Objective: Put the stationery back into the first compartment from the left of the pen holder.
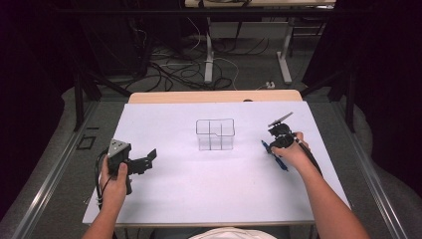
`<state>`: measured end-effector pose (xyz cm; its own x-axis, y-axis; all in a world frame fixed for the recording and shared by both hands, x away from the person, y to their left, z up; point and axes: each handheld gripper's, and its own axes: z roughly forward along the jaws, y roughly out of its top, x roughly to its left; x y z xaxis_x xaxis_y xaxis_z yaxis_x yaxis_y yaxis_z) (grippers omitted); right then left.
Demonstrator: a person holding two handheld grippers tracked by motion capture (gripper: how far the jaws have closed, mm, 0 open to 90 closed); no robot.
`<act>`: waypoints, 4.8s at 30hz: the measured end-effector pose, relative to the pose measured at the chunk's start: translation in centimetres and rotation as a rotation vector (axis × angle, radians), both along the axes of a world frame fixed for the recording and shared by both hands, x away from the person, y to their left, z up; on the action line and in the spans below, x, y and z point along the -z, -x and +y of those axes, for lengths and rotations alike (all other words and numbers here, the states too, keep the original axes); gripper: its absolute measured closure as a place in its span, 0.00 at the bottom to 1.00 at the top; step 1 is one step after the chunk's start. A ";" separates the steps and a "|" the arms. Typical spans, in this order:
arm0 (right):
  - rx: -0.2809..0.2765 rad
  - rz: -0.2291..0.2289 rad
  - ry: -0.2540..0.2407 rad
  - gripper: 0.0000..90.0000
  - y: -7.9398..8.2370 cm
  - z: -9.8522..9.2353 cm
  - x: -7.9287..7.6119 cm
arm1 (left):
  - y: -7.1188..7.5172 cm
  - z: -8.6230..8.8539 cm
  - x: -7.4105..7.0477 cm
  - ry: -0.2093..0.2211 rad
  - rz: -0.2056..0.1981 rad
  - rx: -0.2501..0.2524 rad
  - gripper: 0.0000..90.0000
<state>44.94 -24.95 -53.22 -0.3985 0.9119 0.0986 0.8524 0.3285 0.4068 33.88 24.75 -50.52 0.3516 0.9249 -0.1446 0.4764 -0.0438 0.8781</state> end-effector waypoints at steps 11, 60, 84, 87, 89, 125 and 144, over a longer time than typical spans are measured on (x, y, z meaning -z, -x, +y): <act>-0.014 0.035 0.046 0.88 -0.1 0.0 -0.3 | 0.0 0.0 0.0 0.000 0.001 -0.001 0.00; -0.022 -0.062 -0.005 0.88 0.5 0.1 -2.1 | 0.0 0.0 0.0 -0.001 -0.003 -0.007 0.00; -0.022 -0.282 -0.111 0.89 1.3 -0.4 -4.4 | 0.0 0.1 0.0 0.003 -0.009 -0.013 0.00; -0.016 -0.316 -0.114 0.89 1.4 -0.3 -4.6 | 0.0 0.1 0.0 0.002 -0.007 -0.012 0.00; -0.013 -0.330 -0.126 0.89 1.5 -0.3 -4.8 | 0.0 0.1 0.0 0.002 -0.007 -0.012 0.00; -0.028 -0.609 -0.246 0.89 3.4 0.8 -6.7 | 0.0 0.1 0.0 0.003 -0.009 -0.012 0.00; -0.055 -0.689 -0.260 0.89 4.0 1.8 -7.3 | 0.0 0.0 0.0 0.004 -0.011 -0.012 0.00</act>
<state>40.90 -23.18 -45.93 -0.4930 0.8698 0.0196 0.3607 0.1838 0.9144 33.93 24.77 -50.53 0.3417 0.9286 -0.1448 0.4672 -0.0341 0.8835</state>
